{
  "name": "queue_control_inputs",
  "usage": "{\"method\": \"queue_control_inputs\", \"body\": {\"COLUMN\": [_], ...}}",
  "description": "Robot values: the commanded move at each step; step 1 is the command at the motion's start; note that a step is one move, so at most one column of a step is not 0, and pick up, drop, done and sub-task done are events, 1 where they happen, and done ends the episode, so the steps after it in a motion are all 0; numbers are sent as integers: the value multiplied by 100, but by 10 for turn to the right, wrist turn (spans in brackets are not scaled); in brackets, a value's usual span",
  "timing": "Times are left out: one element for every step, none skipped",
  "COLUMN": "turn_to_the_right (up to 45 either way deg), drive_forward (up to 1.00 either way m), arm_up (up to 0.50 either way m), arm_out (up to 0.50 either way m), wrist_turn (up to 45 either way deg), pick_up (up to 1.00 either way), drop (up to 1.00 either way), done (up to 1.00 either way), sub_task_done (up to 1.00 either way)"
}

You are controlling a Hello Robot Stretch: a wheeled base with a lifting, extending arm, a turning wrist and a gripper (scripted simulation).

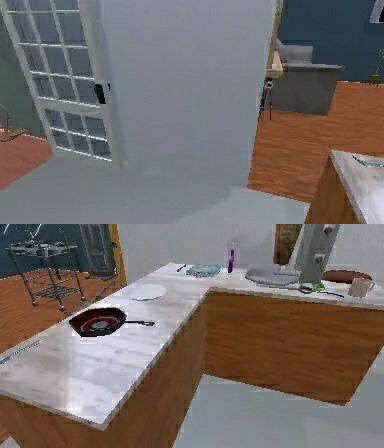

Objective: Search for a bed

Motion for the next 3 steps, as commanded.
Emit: {"method": "queue_control_inputs", "body": {"turn_to_the_right": [150,0,150], "drive_forward": [0,100,0], "arm_up": [0,0,0], "arm_out": [0,0,0], "wrist_turn": [0,0,0], "pick_up": [0,0,0], "drop": [0,0,0], "done": [0,0,0], "sub_task_done": [0,0,0]}}
